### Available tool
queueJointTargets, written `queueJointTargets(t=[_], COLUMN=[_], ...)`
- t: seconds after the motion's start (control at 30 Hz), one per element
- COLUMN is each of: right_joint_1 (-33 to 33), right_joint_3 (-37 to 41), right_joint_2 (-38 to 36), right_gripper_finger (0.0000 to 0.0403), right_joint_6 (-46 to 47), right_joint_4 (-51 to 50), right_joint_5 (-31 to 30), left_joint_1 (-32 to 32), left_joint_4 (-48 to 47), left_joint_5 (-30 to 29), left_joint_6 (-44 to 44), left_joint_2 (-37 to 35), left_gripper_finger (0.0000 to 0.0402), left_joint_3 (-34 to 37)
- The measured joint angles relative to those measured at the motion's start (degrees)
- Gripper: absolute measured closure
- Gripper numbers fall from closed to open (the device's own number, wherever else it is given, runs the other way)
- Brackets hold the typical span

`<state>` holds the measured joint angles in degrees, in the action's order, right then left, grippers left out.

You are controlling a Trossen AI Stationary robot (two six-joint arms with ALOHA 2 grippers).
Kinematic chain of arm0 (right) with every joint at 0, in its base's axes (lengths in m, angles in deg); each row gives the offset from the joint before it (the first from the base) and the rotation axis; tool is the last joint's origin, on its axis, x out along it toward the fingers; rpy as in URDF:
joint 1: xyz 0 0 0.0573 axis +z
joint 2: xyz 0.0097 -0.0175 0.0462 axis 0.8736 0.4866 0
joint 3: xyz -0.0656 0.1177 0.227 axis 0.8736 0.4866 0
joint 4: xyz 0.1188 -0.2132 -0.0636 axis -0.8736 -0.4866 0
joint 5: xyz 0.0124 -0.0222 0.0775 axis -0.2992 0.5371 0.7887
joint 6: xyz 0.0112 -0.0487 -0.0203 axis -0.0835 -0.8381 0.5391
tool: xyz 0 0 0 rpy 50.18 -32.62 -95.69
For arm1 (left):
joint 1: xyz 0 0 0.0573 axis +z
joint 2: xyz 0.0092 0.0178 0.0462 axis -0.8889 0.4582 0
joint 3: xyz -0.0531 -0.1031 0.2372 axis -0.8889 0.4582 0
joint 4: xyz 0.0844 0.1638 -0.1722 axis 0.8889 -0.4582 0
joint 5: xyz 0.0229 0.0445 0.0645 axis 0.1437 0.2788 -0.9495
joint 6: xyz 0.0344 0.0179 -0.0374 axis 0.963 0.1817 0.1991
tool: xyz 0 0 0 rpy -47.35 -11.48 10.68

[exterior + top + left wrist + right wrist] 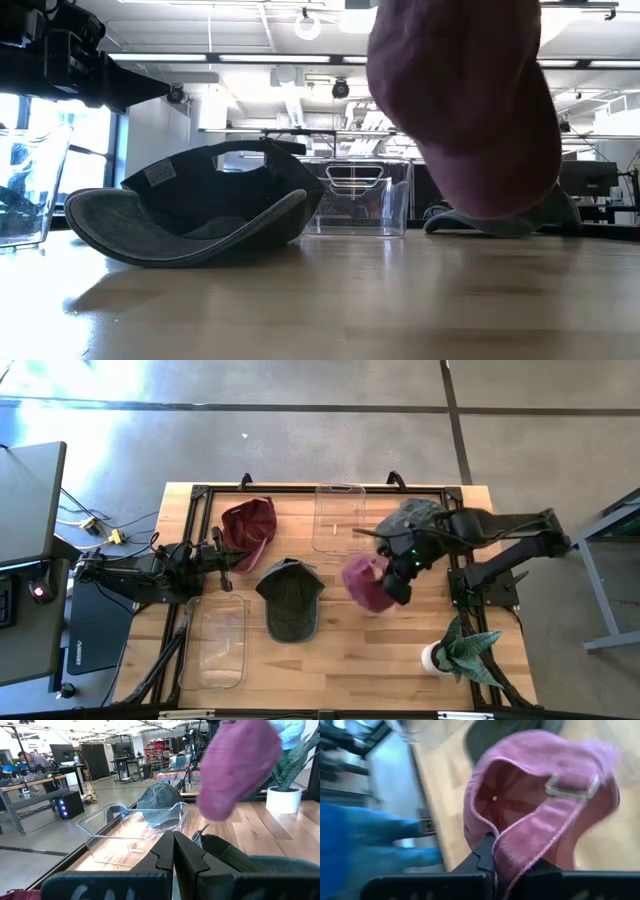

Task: Pick & Place hat
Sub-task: Put the bottom maroon cap into the top transparent bin

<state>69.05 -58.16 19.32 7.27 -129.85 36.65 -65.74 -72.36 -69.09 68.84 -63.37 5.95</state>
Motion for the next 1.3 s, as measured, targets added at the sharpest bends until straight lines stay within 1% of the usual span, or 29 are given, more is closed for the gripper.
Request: queueJointTargets(t=[0.1, 0.2, 0.3, 0.37, 0.43, 0.5, 0.63, 0.77, 0.83, 0.9, 1.0, 1.17, 1.3], right_joint_1=[0.6, 2.3, 4.3, 6.0, 7.7, 9.4, 12.0, 13.0, 13.7, 15.0, 16.8, 16.7, 14.6], right_joint_3=[0.0, 0.0, 0.0, 0.0, 0.0, 0.0, 0.1, 0.0, 0.0, 0.0, 0.5, 7.9, 13.4], right_joint_2=[2.9, 7.7, 13.3, 17.2, 21.0, 24.1, 27.9, 27.5, 26.9, 26.4, 26.4, 26.3, 26.3], right_gripper_finger=[0.0391, 0.0397, 0.0395, 0.0381, 0.0356, 0.0323, 0.0246, 0.0179, 0.016, 0.0153, 0.0154, 0.017, 0.0185], right_joint_6=[-6.7, -11.6, -12.2, -11.1, -9.5, -8.4, -8.3, -3.2, -0.2, 1.4, 1.5, 5.2, 5.3], right_joint_4=[-1.3, -1.3, -1.3, -1.3, -0.9, -0.4, 1.4, 1.6, 1.7, 1.7, 2.2, 5.4, 15.9], right_joint_5=[-0.5, -0.3, -1.0, -3.3, -5.2, -4.4, 2.1, 9.2, 9.1, 6.0, 0.9, -0.6, -0.4], left_joint_1=[0.0, 0.0, 0.0, 0.0, 0.0, 0.0, 0.0, 0.0, 0.0, 0.0, 0.0, 0.0, 0.0], left_joint_4=[0.0, 0.0, 0.0, 0.0, 0.0, -0.1, -0.1, -0.1, -0.1, -0.1, -0.1, -0.3, -0.3], left_joint_5=[0.0, 0.0, 0.0, 0.0, 0.0, 0.0, 0.0, 0.0, 0.0, 0.0, 0.0, 0.0, 0.0], left_joint_6=[0.0, 0.0, 0.0, 0.0, 0.0, 0.0, 0.0, 0.0, 0.0, 0.0, 0.0, 0.0, 0.0], left_joint_2=[0.0, 0.0, 0.0, 0.0, 0.0, 0.0, 0.0, 0.0, 0.0, 0.0, 0.0, 0.0, 0.0], left_gripper_finger=[0.0401, 0.0401, 0.0401, 0.0401, 0.0401, 0.0401, 0.0401, 0.0401, 0.0401, 0.0401, 0.0401, 0.0401, 0.0401], left_joint_3=[0.0, 0.0, 0.0, 0.0, 0.0, 0.0, 0.0, 0.0, 0.0, 0.0, 0.0, 0.0, 0.0])
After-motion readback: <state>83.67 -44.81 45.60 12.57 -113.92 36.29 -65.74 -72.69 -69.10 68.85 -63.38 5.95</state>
